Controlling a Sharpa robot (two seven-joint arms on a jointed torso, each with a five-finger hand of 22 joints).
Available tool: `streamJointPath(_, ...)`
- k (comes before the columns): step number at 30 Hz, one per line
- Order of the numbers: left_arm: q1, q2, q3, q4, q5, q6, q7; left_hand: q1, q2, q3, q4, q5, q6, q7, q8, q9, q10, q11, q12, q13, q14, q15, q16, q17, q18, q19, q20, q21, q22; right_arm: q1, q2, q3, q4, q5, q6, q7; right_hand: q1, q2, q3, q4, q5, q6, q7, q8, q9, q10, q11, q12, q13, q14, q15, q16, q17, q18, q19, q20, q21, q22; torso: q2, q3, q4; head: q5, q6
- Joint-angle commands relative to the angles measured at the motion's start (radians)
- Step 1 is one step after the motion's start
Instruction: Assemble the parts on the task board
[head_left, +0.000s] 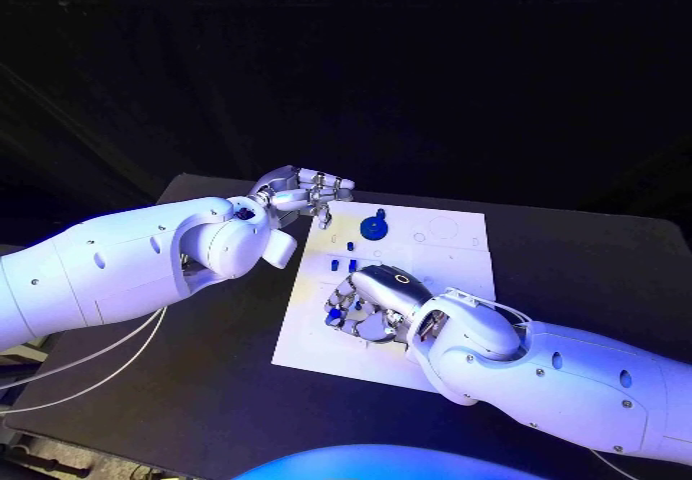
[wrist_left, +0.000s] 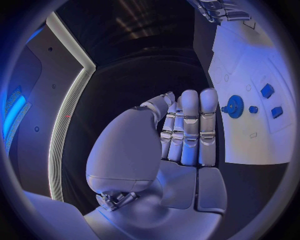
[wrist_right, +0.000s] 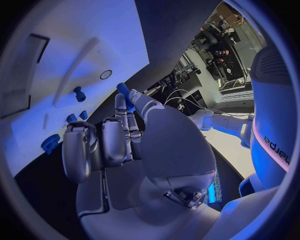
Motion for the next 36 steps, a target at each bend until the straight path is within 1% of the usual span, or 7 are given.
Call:
streamJointPath(1, 0.001, 0.001, 0.000, 0.003, -0.003, 0.019, 0.005, 0.002, 0.010, -0.001, -0.005, 0.004, -0.002, 0.002, 0.004, -0.002, -0.007, 0.003, 0.003, 0.001, -0.004, -0.001, 0.000, -0.001, 0.009, 0.007, -0.002, -0.005, -0.001, -0.004, 0.005, 0.000, -0.010, -0.039, 0.056, -0.007, 0.001, 0.004, 0.007, 0.000, 0.005, 0.017, -0.009, 0.020, 0.035, 0.003, 0.005, -0.006, 0.000, 0.029, -0.006, 0.007, 0.003, -0.005, 0.035, -0.006, 0.001, 0.115, -0.001, -0.0004, 0.0000, 0.001, -0.004)
streamJointPath(4, 0.001, 0.001, 0.000, 0.004, -0.003, 0.019, 0.005, 0.002, 0.010, -0.001, -0.005, 0.004, -0.002, 0.002, 0.004, -0.002, -0.007, 0.003, 0.003, 0.001, -0.004, -0.001, 0.000, -0.001, 0.009, 0.007, -0.002, -0.005, -0.001, -0.005, 0.007, 0.000, -0.015, -0.042, 0.071, -0.012, 0.001, 0.004, 0.007, 0.000, 0.007, 0.017, -0.009, 0.021, 0.036, 0.004, 0.005, -0.006, 0.000, 0.030, -0.005, 0.010, 0.007, -0.006, 0.037, -0.006, 0.005, 0.118, -0.001, -0.0006, -0.0003, 0.001, -0.004)
streamJointPath(9, 0.001, 0.000, 0.000, 0.004, -0.003, 0.018, 0.004, 0.002, 0.010, -0.001, -0.005, 0.004, -0.002, 0.002, 0.004, -0.002, -0.007, 0.003, 0.003, 0.001, -0.004, -0.001, 0.000, -0.001, 0.009, 0.007, -0.002, -0.005, -0.001, -0.007, 0.008, -0.001, -0.023, -0.050, 0.091, -0.025, 0.000, 0.003, 0.006, 0.000, 0.008, 0.017, -0.009, 0.021, 0.037, 0.005, 0.005, -0.006, 0.000, 0.030, -0.005, 0.011, 0.009, -0.007, 0.038, -0.006, 0.006, 0.120, -0.001, 0.0000, -0.0006, 0.001, -0.005)
streamJointPath(18, 0.001, -0.001, 0.000, 0.004, -0.003, 0.019, 0.003, 0.002, 0.010, -0.001, -0.005, 0.004, -0.002, 0.002, 0.004, -0.002, -0.007, 0.003, 0.003, 0.001, -0.004, -0.001, 0.000, -0.001, 0.009, 0.007, -0.002, -0.005, -0.001, -0.008, 0.006, -0.002, -0.033, -0.080, 0.099, -0.057, 0.000, 0.003, 0.006, 0.000, 0.010, 0.018, -0.009, 0.021, 0.037, 0.006, 0.005, -0.007, 0.001, 0.030, -0.005, 0.012, 0.009, -0.007, 0.038, -0.006, 0.008, 0.122, -0.001, -0.0002, -0.0001, 0.001, -0.005)
streamJointPath(24, 0.001, -0.002, 0.000, 0.005, -0.003, 0.020, 0.003, 0.002, 0.010, -0.001, -0.005, 0.004, -0.002, 0.002, 0.004, -0.002, -0.007, 0.003, 0.003, 0.001, -0.004, -0.001, 0.000, -0.001, 0.009, 0.007, -0.002, -0.005, -0.001, -0.009, 0.005, -0.002, -0.036, -0.113, 0.077, -0.087, 0.000, 0.004, 0.007, -0.001, 0.013, 0.018, -0.009, 0.022, 0.038, 0.007, 0.005, -0.007, 0.001, 0.031, -0.005, 0.013, 0.012, -0.007, 0.039, -0.006, 0.009, 0.123, -0.001, 0.0000, -0.0002, 0.002, -0.006)
streamJointPath(33, 0.001, -0.002, 0.000, 0.005, -0.003, 0.022, 0.002, 0.002, 0.010, -0.001, -0.005, 0.004, -0.002, 0.002, 0.004, -0.002, -0.007, 0.003, 0.003, 0.001, -0.004, -0.001, 0.000, -0.001, 0.009, 0.007, -0.002, -0.005, -0.001, -0.010, 0.005, -0.002, -0.035, -0.137, 0.040, -0.109, 0.002, 0.004, 0.008, -0.002, 0.016, 0.018, -0.009, 0.022, 0.039, 0.008, 0.004, -0.008, 0.001, 0.032, -0.005, 0.016, 0.015, -0.008, 0.040, -0.006, 0.011, 0.125, -0.001, -0.0004, 0.0006, 0.003, -0.006)
streamJointPath(36, 0.001, -0.002, 0.000, 0.005, -0.003, 0.023, 0.002, 0.002, 0.010, -0.001, -0.005, 0.004, -0.002, 0.002, 0.004, -0.002, -0.007, 0.003, 0.003, 0.001, -0.004, -0.001, 0.000, -0.001, 0.009, 0.007, -0.002, -0.005, -0.001, -0.010, 0.006, -0.002, -0.033, -0.142, 0.038, -0.112, 0.002, 0.004, 0.008, -0.003, 0.016, 0.018, -0.009, 0.022, 0.039, 0.008, 0.004, -0.008, 0.001, 0.032, -0.005, 0.016, 0.015, -0.008, 0.040, -0.006, 0.012, 0.125, -0.001, -0.0004, 0.0004, 0.003, -0.007)
